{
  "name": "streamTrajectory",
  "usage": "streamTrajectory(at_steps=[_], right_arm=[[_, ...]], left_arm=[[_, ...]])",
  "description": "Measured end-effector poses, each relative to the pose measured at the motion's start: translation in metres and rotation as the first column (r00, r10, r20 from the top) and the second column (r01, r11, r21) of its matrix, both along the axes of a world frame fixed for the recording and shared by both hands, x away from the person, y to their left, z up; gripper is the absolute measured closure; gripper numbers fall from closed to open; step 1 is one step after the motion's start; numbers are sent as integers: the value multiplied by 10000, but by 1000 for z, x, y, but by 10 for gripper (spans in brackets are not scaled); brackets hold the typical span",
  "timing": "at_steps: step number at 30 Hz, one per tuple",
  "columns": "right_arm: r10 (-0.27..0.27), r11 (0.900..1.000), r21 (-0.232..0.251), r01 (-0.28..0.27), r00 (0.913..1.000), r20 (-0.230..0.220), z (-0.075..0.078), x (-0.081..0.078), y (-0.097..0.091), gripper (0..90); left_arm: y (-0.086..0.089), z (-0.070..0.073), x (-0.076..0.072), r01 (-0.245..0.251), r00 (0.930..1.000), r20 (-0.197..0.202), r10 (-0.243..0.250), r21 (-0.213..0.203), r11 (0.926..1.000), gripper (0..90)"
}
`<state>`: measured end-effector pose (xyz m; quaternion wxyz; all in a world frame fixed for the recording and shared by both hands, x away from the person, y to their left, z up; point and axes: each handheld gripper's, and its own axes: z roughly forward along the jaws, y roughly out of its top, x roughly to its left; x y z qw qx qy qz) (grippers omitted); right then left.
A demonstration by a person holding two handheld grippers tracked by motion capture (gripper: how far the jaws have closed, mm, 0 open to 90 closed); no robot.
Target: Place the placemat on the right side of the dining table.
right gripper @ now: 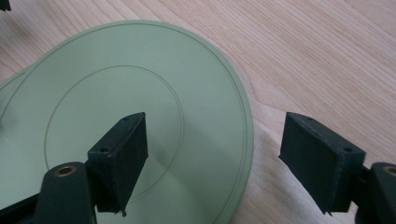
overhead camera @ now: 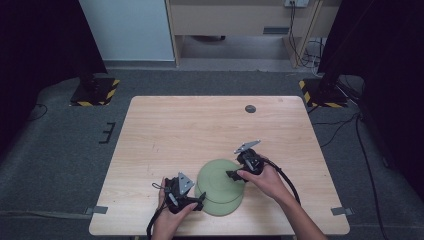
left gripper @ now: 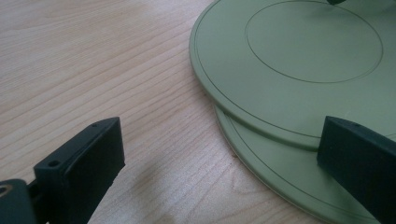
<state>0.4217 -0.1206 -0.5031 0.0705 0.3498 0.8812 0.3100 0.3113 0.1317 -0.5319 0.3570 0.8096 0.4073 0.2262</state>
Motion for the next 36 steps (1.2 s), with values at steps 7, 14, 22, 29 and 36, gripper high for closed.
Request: streamTrajectory(at_steps=[7,14,22,29,36], right_arm=[[22,10000,-77,-23,9997,-243,-3,2,6,167],[21,10000,75,-17,9984,-564,-8,6,7,188],[80,9989,470,-32,9948,-1020,-11,9,6,233],[163,9975,697,-74,9917,-1278,-12,11,6,255],[95,9983,584,-36,9949,-1005,-7,7,5,286]], left_arm=[[-1,1,-2,169,9999,29,-169,35,9999,18],[-2,1,-2,141,9999,38,-142,77,9999,12],[-3,1,-1,120,9999,29,-120,80,9999,9],[-3,0,-1,105,9999,20,-105,86,9999,5],[-2,0,-1,83,10000,-40,-83,62,9999,2]])
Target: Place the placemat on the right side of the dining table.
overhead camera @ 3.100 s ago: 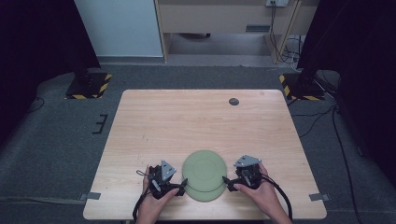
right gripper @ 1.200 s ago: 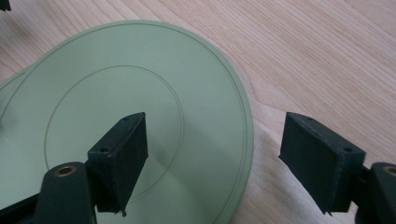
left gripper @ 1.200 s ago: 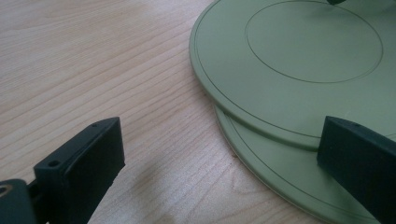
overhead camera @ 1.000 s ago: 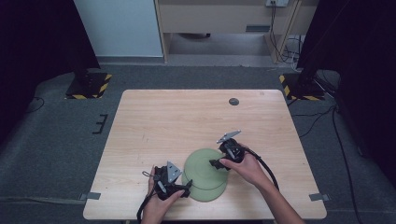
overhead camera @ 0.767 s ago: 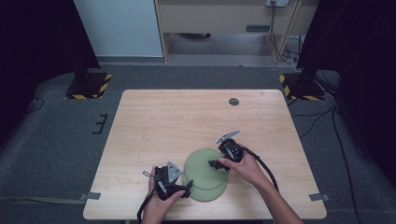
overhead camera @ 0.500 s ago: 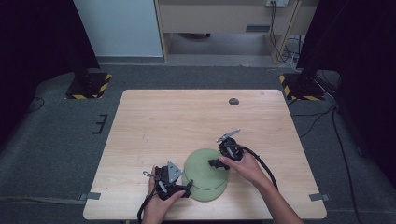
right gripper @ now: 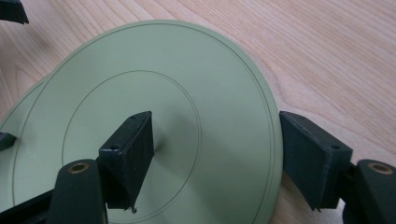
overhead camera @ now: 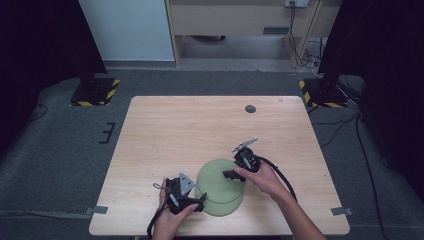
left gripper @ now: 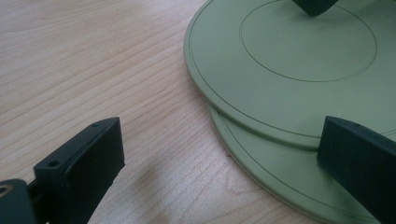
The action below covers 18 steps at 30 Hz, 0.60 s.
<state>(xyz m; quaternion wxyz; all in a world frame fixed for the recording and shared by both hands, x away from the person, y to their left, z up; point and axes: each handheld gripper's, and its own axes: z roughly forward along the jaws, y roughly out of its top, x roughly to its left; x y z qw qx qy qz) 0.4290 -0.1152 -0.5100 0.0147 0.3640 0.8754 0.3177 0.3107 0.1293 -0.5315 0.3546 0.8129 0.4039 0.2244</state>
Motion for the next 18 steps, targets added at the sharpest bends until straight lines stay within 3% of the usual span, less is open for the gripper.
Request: streamTrajectory(at_steps=[10,13,18], right_arm=[[-211,9992,340,202,9994,260,19,-9,-6,351],[-127,9972,746,106,9995,285,26,-13,-9,390],[195,9955,922,-217,9995,246,29,-16,-10,448]], left_arm=[[1,0,1,45,10000,-75,-45,-46,10000,0],[0,0,1,45,10000,-63,-45,-14,10000,0],[1,0,2,64,9999,-90,-64,-17,10000,0]])
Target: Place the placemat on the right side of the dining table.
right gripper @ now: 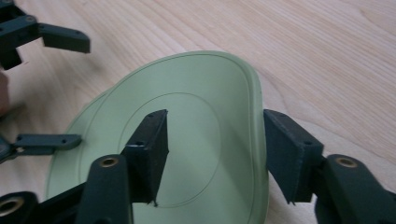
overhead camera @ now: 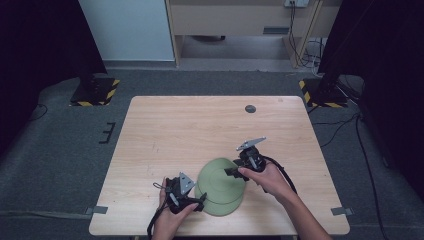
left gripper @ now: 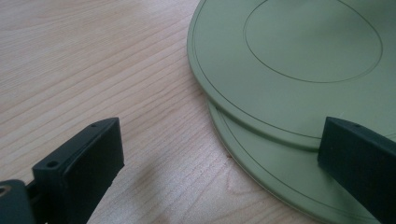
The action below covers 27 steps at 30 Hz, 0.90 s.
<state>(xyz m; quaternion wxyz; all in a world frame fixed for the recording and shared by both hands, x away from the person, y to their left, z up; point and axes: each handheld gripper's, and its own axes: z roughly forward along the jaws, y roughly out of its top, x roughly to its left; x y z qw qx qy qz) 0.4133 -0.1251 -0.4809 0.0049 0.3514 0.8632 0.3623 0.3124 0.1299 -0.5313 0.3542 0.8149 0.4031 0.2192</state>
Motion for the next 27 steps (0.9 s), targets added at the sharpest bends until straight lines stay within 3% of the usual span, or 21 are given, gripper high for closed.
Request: streamTrajectory(at_steps=[2,7,9,12,15,20,27], right_arm=[[237,9996,-120,-240,9995,-205,-3,0,0,473],[175,9994,-307,-173,9998,56,-4,1,-1,644],[184,9992,-369,-179,9998,123,-4,0,-1,672],[129,9983,-571,-118,9998,180,-3,0,-1,800],[53,9982,-600,-40,9998,200,-2,0,-2,851],[-86,9985,-549,88,10000,33,-1,2,-3,853],[-90,10000,6,90,9998,-190,4,5,-9,855]], left_arm=[[0,0,0,-6,10000,6,6,-11,10000,0],[0,0,0,-15,10000,5,15,-9,10000,0],[0,0,0,-12,10000,0,12,-13,10000,0],[0,0,0,-14,10000,9,14,4,10000,0],[0,0,0,-13,10000,25,13,18,10000,0],[0,0,-1,-9,10000,28,9,13,10000,2],[3,1,-1,30,9999,114,-28,-154,9999,20]])
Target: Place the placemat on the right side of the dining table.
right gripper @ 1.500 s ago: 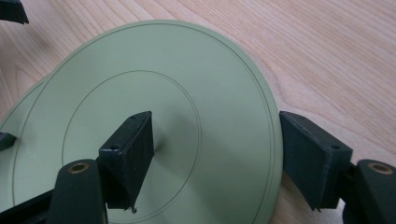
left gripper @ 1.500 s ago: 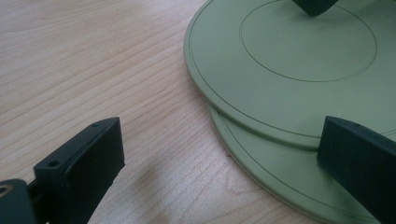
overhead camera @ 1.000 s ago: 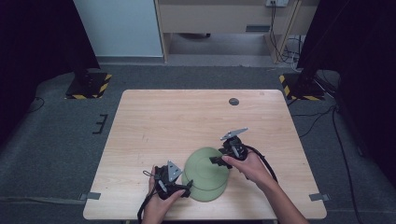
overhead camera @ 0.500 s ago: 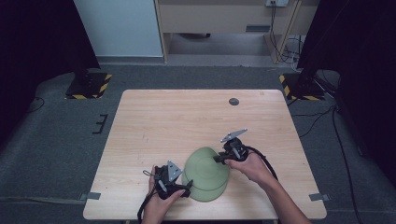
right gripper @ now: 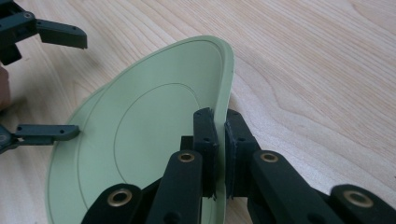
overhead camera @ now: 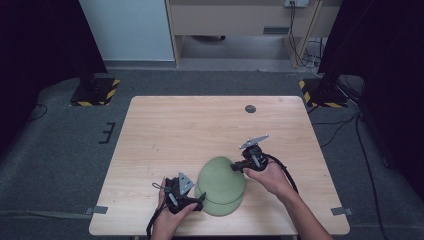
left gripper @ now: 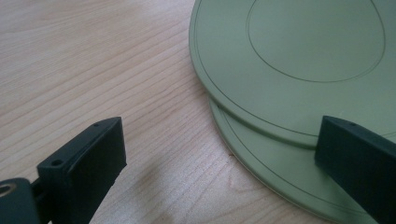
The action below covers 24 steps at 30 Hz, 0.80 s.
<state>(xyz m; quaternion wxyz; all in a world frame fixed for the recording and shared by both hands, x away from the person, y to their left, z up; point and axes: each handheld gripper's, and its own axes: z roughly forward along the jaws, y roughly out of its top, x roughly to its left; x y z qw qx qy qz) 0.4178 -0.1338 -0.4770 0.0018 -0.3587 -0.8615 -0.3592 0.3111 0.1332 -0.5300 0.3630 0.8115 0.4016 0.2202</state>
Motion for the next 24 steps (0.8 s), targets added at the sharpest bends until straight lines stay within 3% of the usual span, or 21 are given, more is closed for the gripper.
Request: streamTrajectory(at_steps=[7,15,24], right_arm=[[235,9996,150,-237,9996,141,15,-3,0,855],[221,9994,258,-226,9996,173,19,-3,0,855],[92,9982,595,-107,9996,264,30,-6,-7,856]], left_arm=[[9,2,2,-202,9998,-25,202,-118,9997,22],[16,2,2,-169,9998,-83,168,-136,9998,20],[34,3,4,-607,9980,-184,605,-111,9981,22]])
